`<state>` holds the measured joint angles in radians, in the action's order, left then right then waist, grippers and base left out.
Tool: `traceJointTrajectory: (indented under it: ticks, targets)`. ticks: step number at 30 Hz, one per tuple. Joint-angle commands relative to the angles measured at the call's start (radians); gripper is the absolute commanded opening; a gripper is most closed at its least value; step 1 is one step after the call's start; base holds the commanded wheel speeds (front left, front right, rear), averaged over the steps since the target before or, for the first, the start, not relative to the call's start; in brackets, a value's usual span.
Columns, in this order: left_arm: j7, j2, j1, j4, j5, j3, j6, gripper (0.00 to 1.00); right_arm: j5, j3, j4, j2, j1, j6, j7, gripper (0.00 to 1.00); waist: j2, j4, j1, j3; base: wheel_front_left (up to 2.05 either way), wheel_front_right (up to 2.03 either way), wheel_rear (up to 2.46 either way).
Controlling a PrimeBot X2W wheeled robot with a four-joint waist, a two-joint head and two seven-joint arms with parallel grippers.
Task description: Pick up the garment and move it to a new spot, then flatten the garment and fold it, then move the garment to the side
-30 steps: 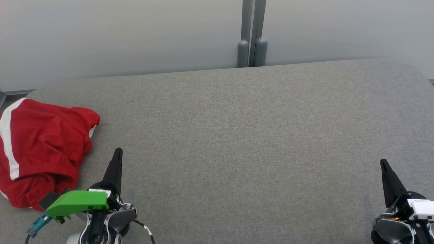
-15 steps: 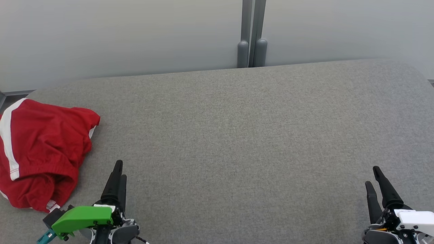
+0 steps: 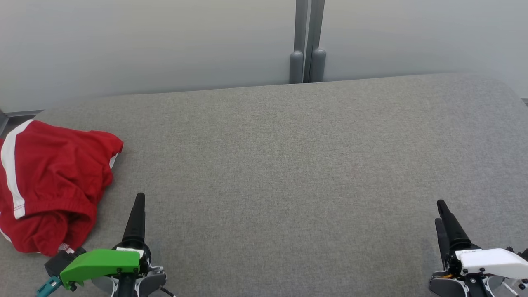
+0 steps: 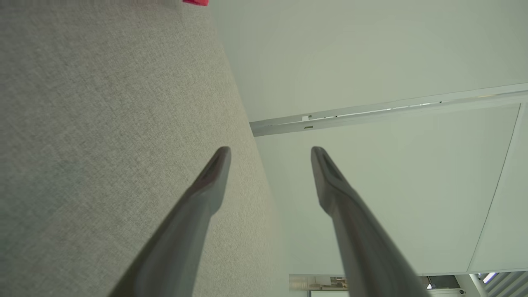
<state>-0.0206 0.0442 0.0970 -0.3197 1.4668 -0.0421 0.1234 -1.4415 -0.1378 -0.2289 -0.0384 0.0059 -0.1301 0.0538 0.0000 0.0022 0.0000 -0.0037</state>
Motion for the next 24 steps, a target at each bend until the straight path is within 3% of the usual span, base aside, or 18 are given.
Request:
traceJointTrajectory:
  ticks: [1, 24]
  targets:
    - [-0.009, 0.003, 0.011, 0.019, -0.037, 0.003, 0.002, 1.0, 0.036, 0.01, 0.005, -0.012, -0.033, 0.0, -0.01, 1.0, 0.0, 0.001, 0.0, 0.0, 0.0, 0.0, 0.0]
    - [-0.083, 0.008, 0.0, 0.071, -0.534, -0.018, -0.035, 1.0, 0.588, 0.049, 0.005, -0.006, -0.077, 0.0, -0.025, 1.0, 0.0, 0.013, 0.0, -0.002, 0.0, 0.0, 0.0]
